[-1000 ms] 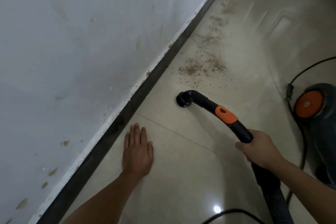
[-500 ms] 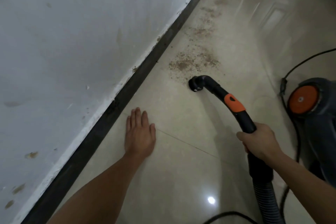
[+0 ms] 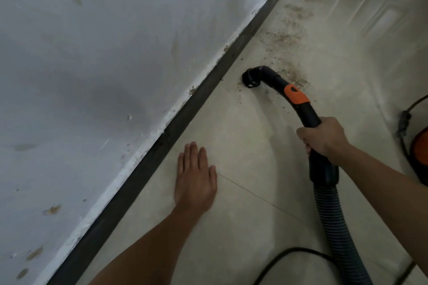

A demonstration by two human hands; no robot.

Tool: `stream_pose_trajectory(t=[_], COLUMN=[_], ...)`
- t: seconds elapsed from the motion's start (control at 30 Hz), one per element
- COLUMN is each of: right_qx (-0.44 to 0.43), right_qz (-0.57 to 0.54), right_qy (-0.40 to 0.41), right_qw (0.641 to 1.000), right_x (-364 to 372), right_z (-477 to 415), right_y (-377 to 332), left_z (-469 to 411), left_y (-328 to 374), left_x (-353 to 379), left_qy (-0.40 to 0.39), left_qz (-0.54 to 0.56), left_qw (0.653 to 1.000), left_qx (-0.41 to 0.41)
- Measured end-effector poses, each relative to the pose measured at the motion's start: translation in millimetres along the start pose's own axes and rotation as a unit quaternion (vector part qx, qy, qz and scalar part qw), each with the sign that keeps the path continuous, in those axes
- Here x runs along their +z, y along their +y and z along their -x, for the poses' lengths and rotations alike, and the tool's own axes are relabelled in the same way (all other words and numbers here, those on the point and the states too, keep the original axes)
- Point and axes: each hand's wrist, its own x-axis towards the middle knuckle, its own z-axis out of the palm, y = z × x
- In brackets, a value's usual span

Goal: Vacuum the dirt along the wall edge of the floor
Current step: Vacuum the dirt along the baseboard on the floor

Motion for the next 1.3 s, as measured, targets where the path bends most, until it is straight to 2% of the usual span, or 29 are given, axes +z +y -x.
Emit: stream_pose_trajectory(t=[0.23, 0.37, 0.57, 0.8, 0.9, 1.1, 1.3], right_qx=[-0.025, -0.042, -0.022, -0.064, -0.061, 0.016, 0.1], right_qz=[0.019, 0.085, 0.11, 0.115, 0.114, 0.099, 0.029], right_qy=[-0.067, -0.078, -0.028, -0.09, -0.052, 0.068, 0.111], right_qw=[0.997, 0.992, 0.993, 0.987, 0.99, 0.993, 0.988], right_x=[18.2, 1.3, -41.0, -17.8, -26.7, -80.9, -110.3], right_z=[-10.1, -7.7, -3.6, 40.7, 61.5, 103.9, 112.0], right_y=[-24.6, -23.6, -4.4, 9.7, 39.4, 121.7, 158.9], left_z=[0.8, 1.8, 1.4, 1.3, 2.3, 3.3, -1.3], left_y=[0.1, 0.0, -0.3, -0.9, -0.8, 1.1, 6.6], left_x=[-0.2, -0.1, 1.0, -0.6, -0.2, -0.3, 1.5], left_qy=[0.005, 0.003, 0.007, 0.01, 0.013, 0.011, 0.005], left_qz=[-0.004, -0.007, 0.001, 0.011, 0.015, -0.002, 0.002], left_qw=[1.0, 1.0, 1.0, 1.0, 1.0, 1.0, 1.0], left_qx=[-0.001, 0.002, 0.001, 0.005, 0.008, 0.012, -0.007])
